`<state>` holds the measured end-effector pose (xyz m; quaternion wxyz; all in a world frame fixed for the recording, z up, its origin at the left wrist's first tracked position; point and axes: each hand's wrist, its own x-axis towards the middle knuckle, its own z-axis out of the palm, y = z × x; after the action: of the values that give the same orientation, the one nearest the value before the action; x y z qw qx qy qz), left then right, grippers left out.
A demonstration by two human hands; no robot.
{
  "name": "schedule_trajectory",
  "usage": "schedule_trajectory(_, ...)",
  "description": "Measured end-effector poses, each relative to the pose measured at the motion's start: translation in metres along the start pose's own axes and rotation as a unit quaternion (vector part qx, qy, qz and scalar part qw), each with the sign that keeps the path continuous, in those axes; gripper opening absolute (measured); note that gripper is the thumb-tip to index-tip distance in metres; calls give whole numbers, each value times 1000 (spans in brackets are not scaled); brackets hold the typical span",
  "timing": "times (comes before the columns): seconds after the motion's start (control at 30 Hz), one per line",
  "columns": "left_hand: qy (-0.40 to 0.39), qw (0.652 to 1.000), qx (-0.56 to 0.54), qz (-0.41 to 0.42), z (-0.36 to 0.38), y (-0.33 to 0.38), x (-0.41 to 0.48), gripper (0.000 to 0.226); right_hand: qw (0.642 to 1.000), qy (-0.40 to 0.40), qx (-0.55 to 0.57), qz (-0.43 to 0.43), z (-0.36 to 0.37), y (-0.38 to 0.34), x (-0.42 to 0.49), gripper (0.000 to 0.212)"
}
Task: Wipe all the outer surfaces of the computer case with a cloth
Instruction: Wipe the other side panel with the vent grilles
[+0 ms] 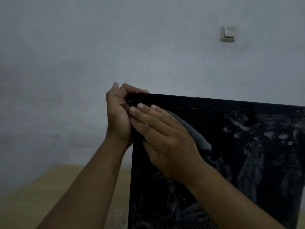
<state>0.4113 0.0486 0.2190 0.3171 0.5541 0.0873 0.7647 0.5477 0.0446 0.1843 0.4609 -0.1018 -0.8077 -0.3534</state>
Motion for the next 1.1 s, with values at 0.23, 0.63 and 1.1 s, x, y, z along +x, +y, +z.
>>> schedule_trajectory(0.23,1,998,-60,-13,2,-1,-4,68,999,41,-9,34,-8,3,2,32)
schedule_trajectory(0.63,-23,995,-94,-26,-6,0,-4,72,995,90,-20,42,9,-8,19,32)
schedule_trajectory(1.1,-37,985,-161,-58,-2,1,-5,65,992,115,-16,57,9,-5,53,22)
